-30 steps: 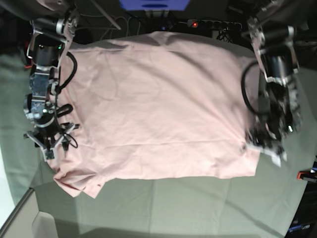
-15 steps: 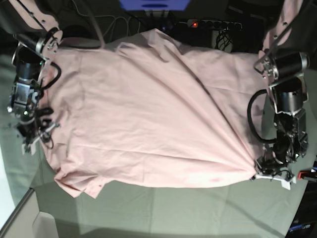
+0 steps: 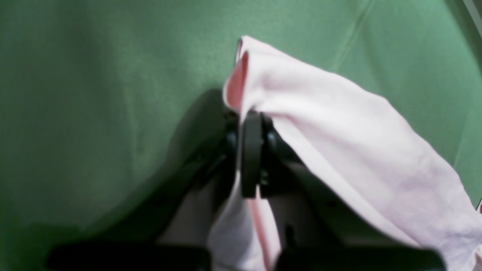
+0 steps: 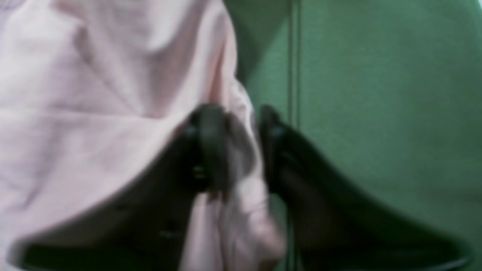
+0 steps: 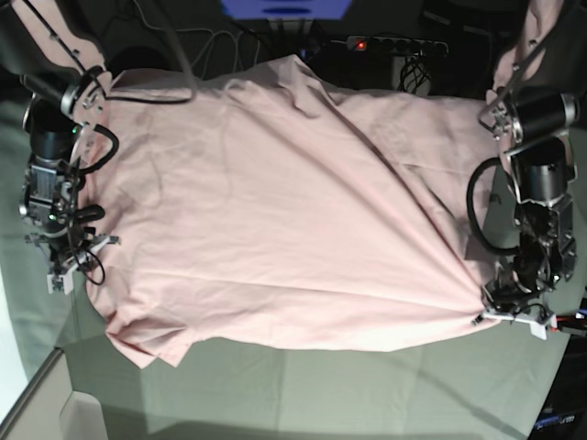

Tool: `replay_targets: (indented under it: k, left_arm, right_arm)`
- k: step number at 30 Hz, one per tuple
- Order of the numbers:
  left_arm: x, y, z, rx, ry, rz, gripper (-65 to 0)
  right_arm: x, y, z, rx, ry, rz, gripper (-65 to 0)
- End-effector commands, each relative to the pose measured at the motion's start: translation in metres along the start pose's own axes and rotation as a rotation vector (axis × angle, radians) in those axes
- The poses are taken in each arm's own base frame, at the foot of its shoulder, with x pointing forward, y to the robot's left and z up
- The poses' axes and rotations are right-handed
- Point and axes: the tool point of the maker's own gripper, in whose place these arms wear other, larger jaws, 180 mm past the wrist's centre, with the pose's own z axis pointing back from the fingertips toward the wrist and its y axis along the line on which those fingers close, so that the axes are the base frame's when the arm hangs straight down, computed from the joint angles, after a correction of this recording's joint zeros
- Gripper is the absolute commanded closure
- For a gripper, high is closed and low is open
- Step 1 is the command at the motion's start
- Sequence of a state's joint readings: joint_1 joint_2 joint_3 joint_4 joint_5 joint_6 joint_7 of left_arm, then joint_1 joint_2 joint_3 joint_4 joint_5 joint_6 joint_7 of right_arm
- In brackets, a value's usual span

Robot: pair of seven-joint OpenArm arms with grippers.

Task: Layout the t-shirt on the table in an organized manner, then fold the t-shirt properly
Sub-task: 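Lift the shirt with both grippers and lay it flatter on the table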

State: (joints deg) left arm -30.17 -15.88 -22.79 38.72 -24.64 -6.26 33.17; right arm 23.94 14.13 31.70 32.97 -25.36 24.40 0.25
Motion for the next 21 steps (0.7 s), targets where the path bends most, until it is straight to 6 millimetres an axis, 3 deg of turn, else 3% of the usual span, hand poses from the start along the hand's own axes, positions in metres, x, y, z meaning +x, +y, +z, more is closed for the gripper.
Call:
replay_targets:
  k: [1,4,13,17,21]
  left_arm:
    - [0.035,-0.007,0.006,-0.020,-0.084,-0.003,-0.2]
    - [0.049,-0.018,0.007,-0.038,-0.107,-0.004,-0.2]
    - [0.132,-0.074,0.025,-0.128,-0.247,0.001,-0.2]
    - [0.151,-0.087,0.031,-0.152,-0.280,0.003,-0.2]
    - [0.143,-0.082,0.028,-0.143,-0.264,0.004,-0.5]
  right_arm:
    - [0.040,-0.011,-0.002,-0.017,-0.091,0.003,0.0]
    - [0.065,-0.012,-0.004,-0.018,-0.133,-0.001,0.0]
    - [0.192,-0.023,0.000,-0.043,-0.345,-0.028,0.0]
    - [0.211,-0.033,0.003,-0.098,-0.374,-0.040,-1.2]
    - [0.197,-0.033,0.000,-0.106,-0.349,-0.042,-4.4]
